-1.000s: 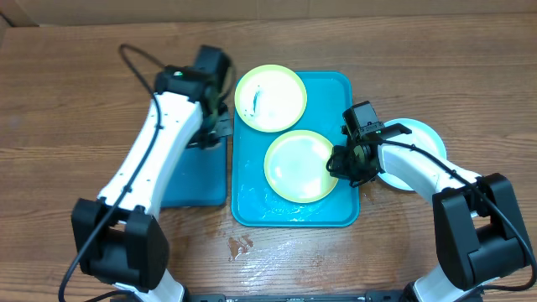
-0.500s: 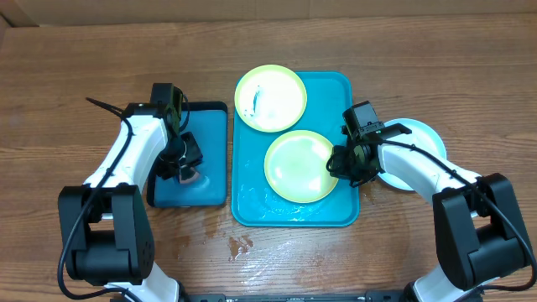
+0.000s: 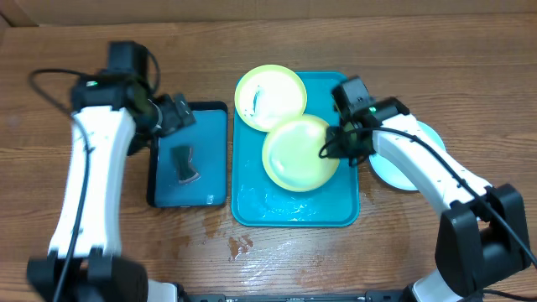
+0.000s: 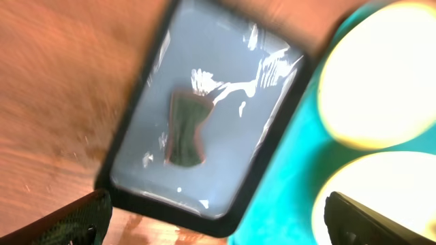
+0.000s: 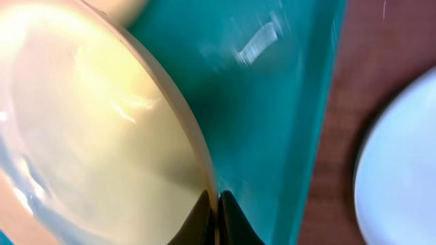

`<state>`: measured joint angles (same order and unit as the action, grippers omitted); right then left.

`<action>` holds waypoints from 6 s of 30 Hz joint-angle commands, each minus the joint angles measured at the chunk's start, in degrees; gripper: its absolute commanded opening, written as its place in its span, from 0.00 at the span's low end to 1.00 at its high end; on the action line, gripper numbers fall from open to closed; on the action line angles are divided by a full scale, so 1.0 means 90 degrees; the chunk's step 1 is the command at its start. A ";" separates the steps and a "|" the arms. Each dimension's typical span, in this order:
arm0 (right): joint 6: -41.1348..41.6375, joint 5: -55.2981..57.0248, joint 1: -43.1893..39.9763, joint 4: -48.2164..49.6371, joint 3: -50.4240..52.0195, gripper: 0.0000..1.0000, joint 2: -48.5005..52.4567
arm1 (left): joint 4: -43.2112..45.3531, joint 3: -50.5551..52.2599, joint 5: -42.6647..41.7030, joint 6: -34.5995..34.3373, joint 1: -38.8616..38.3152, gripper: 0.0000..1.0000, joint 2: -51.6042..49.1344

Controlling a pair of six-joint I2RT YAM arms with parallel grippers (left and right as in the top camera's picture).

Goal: Clean dirty plates on tray and stack at the side
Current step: 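Lift the yellow plate with the right gripper and set it on the white plate, then move the right gripper to the remaining yellow plate and grip its rim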

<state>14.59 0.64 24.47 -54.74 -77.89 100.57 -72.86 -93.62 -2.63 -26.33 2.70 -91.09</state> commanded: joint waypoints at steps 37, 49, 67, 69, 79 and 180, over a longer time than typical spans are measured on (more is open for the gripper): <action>-0.1158 0.6169 0.4456 0.3075 -0.1239 0.04 0.0141 | -0.0168 -0.1020 -0.0022 0.0287 0.0104 1.00 0.1717; -0.1821 0.6637 0.4913 0.3075 -0.1239 0.04 -0.0019 | -0.0168 -0.1020 -0.0019 0.0287 0.0104 1.00 0.1717; -0.1821 0.6715 0.4947 0.3075 -0.1239 0.04 -0.0019 | -0.0168 -0.1020 -0.0017 0.0287 0.0104 1.00 0.1717; -0.1821 0.6715 0.4947 0.3075 -0.1239 0.04 -0.0019 | -0.0168 -0.1020 -0.0012 0.0287 0.0104 1.00 0.1717; -0.1821 0.6715 0.4947 0.3075 -0.1239 0.04 -0.0019 | -0.0168 -0.1020 0.0197 0.0289 0.0104 1.00 0.1717; -0.0964 -0.1061 -0.0678 0.3458 -0.1348 0.72 0.2166 | -0.0238 -0.1020 0.0192 0.0287 0.0104 1.00 0.1717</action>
<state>6.61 -4.58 18.41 -24.84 -90.21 116.75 -75.11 -102.04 -1.48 -24.86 3.49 -75.77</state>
